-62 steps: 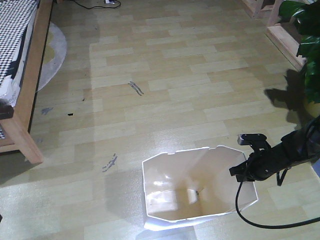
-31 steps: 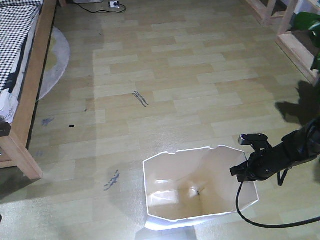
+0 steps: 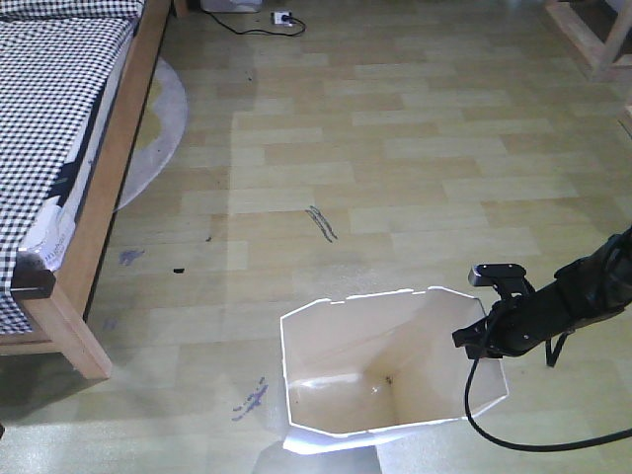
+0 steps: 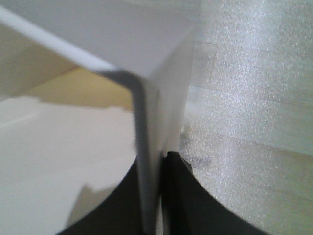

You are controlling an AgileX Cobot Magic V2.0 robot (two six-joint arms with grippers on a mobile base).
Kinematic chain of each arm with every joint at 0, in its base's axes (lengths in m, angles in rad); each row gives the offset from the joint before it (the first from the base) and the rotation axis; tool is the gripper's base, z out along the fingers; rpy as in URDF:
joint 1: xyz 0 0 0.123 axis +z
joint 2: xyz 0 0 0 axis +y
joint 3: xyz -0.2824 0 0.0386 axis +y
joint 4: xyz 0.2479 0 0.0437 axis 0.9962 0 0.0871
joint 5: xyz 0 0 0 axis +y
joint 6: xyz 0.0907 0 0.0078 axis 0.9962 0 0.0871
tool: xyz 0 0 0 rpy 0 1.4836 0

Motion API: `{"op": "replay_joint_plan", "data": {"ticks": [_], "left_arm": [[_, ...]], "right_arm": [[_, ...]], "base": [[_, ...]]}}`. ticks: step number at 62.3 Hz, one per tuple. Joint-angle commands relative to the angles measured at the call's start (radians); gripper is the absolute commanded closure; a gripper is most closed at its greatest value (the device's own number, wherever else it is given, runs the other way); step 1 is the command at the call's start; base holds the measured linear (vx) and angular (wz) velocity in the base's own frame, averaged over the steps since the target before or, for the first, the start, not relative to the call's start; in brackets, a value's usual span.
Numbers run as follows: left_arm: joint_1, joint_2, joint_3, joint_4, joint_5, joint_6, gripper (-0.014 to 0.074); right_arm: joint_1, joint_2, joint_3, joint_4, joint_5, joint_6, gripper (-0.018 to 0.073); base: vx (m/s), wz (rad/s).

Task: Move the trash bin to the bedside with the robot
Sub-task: 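Carry the held bin with the right gripper toward the bed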

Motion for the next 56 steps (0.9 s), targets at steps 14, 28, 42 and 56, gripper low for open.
{"op": "replay_joint_plan", "data": {"ticks": [14, 28, 42, 56], "left_arm": [[-0.002, -0.014, 0.019, -0.003, -0.069, -0.004, 0.0603], [-0.002, -0.014, 0.019, -0.003, -0.069, -0.004, 0.0603], [-0.002, -0.014, 0.019, -0.003, -0.069, -0.004, 0.0603], [-0.002, -0.014, 0.019, -0.003, -0.069, -0.004, 0.0603]], "right_arm": [[-0.002, -0.075, -0.015, 0.037, 0.169, 0.003, 0.0566], [-0.002, -0.075, -0.015, 0.037, 0.169, 0.003, 0.0566], [-0.002, -0.075, -0.015, 0.037, 0.169, 0.003, 0.0566], [-0.002, -0.075, -0.015, 0.037, 0.169, 0.003, 0.0566]], "base": [[0.27, 0.12], [0.28, -0.03], [0.29, -0.08], [0.28, -0.08]]}}
